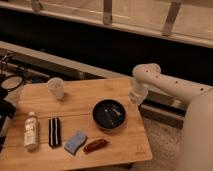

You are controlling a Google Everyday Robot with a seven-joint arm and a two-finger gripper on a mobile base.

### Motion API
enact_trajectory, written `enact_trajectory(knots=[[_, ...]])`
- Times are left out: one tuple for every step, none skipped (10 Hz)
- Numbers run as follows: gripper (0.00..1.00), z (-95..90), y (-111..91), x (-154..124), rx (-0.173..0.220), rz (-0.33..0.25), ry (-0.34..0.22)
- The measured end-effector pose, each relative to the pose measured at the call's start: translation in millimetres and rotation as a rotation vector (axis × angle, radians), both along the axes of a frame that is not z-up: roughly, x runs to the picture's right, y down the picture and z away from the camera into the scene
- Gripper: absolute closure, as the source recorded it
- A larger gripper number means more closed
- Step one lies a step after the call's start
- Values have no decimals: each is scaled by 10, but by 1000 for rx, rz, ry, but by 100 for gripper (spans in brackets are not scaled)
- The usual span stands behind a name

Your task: Push the ceramic bowl across the table

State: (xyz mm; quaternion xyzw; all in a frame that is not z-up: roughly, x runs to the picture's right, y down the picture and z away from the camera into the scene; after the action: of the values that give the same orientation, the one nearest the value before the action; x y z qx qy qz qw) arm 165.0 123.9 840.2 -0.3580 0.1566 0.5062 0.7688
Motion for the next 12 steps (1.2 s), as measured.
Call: enact_trajectory(knots=[[94,69,59,13,5,-3,20],[94,98,86,30,7,3,31],[94,128,118,73,5,13,47],[94,142,134,105,2,18,56],[94,134,148,81,-3,8,52],[94,122,158,-50,-11,-20,35],[94,135,155,-171,-15,-37,24],[94,156,146,-258,-18,-47,23],[94,181,164,-325,-23,-58,19],[94,190,185,-349,-28,-71,17],[94,189,203,-346,-31,-77,15],[94,177,220,-338,-34,-83,12]])
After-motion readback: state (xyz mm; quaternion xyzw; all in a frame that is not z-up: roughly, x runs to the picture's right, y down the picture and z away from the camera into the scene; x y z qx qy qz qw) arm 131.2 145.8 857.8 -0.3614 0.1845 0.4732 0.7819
